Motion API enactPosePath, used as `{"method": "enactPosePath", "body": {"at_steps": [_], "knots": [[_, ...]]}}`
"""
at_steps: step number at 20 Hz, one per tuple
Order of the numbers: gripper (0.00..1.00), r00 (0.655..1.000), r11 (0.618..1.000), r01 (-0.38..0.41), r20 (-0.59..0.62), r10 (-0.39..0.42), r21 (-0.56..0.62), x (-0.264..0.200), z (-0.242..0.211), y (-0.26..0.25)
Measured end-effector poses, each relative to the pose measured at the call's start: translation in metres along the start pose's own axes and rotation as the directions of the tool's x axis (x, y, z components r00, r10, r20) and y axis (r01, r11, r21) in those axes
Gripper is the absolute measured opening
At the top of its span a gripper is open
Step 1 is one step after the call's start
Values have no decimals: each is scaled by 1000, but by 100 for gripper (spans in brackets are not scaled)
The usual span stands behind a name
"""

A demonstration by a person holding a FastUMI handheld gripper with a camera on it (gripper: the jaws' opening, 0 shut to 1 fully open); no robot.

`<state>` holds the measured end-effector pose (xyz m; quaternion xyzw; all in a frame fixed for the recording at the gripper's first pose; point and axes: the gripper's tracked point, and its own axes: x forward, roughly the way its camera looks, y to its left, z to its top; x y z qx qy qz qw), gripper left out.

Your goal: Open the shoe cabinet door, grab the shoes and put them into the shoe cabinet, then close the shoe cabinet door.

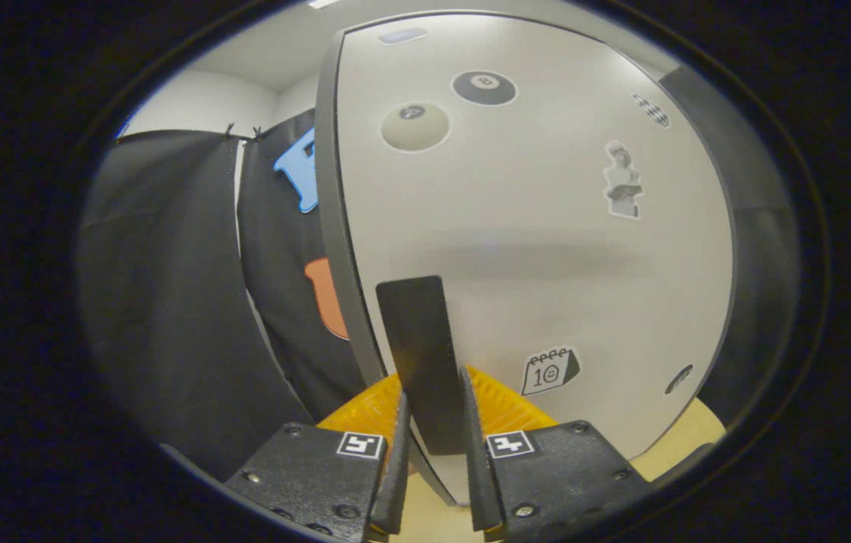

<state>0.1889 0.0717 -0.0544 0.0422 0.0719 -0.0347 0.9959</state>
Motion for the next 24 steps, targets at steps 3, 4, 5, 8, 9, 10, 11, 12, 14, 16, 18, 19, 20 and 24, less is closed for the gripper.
{"method": "enactPosePath", "body": {"at_steps": [3,4,5,8,9,10,11,12,14,16,18,19,20,24], "knots": [[30,1000,999,-19,-3,19,-39,-12,-1,-1],[28,999,999,-31,-7,31,-28,-17,-3,0],[28,999,999,-47,-9,47,-24,-24,-3,1],[27,996,994,-92,-10,92,-51,-41,-4,2],[27,992,990,-124,2,125,-72,-48,-3,2],[27,987,983,-159,-9,159,-88,-53,-4,3],[27,982,978,-188,-13,188,-94,-59,-4,2],[27,977,973,-211,-27,209,-95,-64,-6,0],[27,971,964,-238,-37,236,-116,-67,-6,-6],[26,965,956,-261,-36,259,-132,-71,-7,-11],[26,957,948,-290,-33,288,-132,-76,-8,-13],[26,953,942,-303,-34,301,-142,-78,-8,-16],[26,950,938,-313,-40,311,-149,-79,-8,-18],[26,942,929,-336,-36,334,-153,-86,-7,-25]]}}
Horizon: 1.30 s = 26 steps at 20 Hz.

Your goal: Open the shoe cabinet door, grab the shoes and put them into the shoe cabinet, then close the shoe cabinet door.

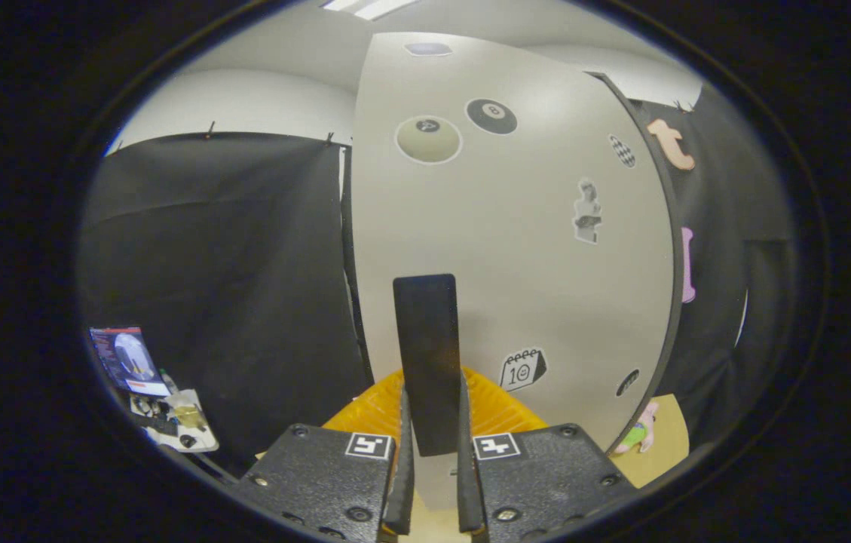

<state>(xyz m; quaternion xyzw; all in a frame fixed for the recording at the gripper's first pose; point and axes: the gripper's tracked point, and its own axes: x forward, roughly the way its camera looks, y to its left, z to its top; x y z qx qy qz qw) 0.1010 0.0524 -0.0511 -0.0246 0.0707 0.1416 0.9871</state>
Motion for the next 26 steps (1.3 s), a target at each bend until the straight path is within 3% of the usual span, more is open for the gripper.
{"method": "enactPosePath", "body": {"at_steps": [6,12,16,20,22,23,26], "knots": [[26,999,999,30,37,-29,-26,-20,0,-12],[25,986,986,161,44,-159,-52,-37,0,-41],[18,960,959,278,63,-274,-57,-52,2,-73],[6,906,906,419,87,-414,-56,-70,6,-105],[4,888,889,454,102,-448,-51,-78,11,-117],[4,889,892,450,104,-445,-33,-79,10,-117],[4,944,949,311,95,-315,58,-63,9,-86]]}}
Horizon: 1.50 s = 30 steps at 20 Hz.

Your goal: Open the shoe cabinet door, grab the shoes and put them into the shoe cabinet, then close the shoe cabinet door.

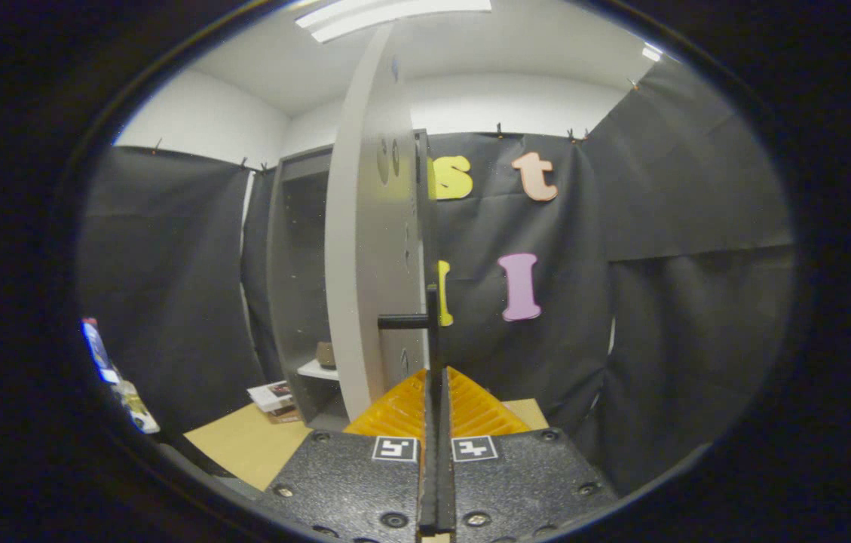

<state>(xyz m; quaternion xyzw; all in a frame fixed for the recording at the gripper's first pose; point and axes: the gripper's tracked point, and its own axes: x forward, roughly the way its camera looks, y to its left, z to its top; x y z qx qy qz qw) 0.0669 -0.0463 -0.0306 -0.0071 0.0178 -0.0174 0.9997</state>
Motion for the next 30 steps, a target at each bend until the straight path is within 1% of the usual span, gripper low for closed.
{"method": "enactPosePath", "body": {"at_steps": [1,2,3,4,7,9,11,12,14,15,17,20,22,24,27,30], "knots": [[4,1000,1000,-6,-2,6,-13,-2,0,0],[4,1000,999,17,-8,-17,-36,-4,1,-5],[4,999,997,45,-8,-45,-59,-9,2,-20],[4,998,996,54,-12,-54,-69,-14,0,-24],[4,998,998,58,4,-58,-18,-24,-1,-14],[8,996,998,66,62,-67,6,-24,6,-10],[45,987,990,136,82,-139,30,-23,0,-18],[63,984,986,158,81,-161,46,-29,-1,-18],[100,986,985,136,86,-146,105,-32,-4,-6],[100,989,983,120,67,-131,138,-32,-10,2],[100,990,977,127,43,-137,173,-35,-21,7],[100,993,976,108,18,-113,191,-33,-36,17],[100,994,978,109,12,-113,180,-29,-50,22],[100,994,984,108,-7,-108,139,-23,-69,31],[100,997,994,82,1,-82,67,-7,-101,65],[100,998,998,58,-31,-58,-8,16,-137,94]]}}
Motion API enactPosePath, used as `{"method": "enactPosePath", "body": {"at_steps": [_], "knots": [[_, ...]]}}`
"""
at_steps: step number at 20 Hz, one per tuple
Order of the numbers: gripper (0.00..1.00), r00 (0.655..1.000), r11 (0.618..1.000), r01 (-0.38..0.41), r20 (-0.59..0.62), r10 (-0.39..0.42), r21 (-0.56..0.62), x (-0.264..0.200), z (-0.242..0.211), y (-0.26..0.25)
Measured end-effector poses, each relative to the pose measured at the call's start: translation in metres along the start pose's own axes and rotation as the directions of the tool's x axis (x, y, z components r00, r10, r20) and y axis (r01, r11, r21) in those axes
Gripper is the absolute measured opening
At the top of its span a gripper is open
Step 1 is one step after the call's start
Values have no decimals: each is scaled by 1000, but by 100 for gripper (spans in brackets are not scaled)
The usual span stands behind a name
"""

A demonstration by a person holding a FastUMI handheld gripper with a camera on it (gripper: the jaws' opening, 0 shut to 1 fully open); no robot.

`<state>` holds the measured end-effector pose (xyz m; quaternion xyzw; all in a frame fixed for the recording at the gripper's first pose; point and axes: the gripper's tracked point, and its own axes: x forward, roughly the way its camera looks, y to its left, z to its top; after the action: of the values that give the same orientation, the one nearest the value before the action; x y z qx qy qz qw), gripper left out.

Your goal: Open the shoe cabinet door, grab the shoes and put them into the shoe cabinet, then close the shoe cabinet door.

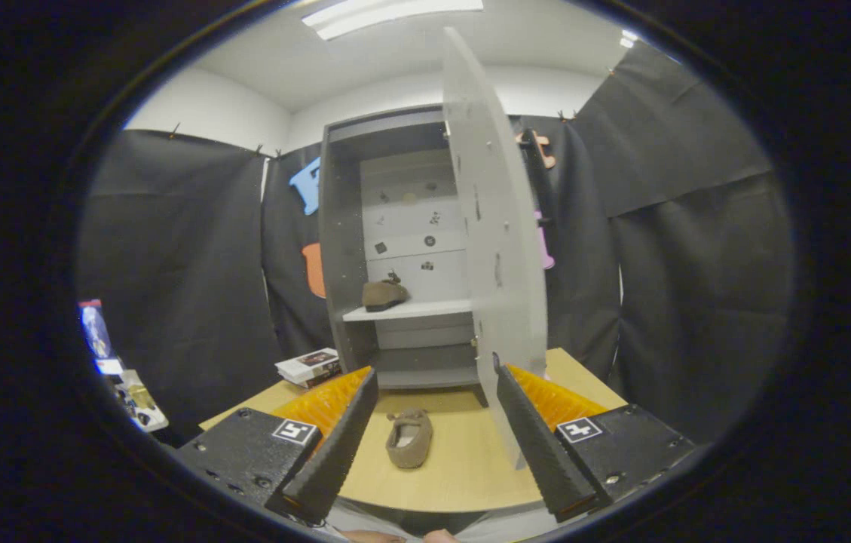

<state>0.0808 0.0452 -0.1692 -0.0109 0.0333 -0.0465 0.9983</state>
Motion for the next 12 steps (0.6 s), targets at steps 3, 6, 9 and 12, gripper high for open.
{"method": "enactPosePath", "body": {"at_steps": [3,6,9,12], "knots": [[100,1000,1000,-5,-30,6,26,30,-24,21],[100,999,998,-13,-45,16,65,66,-44,35],[100,997,996,-49,-53,53,74,104,-66,51],[100,995,997,-60,-83,63,48,143,-101,61]]}}
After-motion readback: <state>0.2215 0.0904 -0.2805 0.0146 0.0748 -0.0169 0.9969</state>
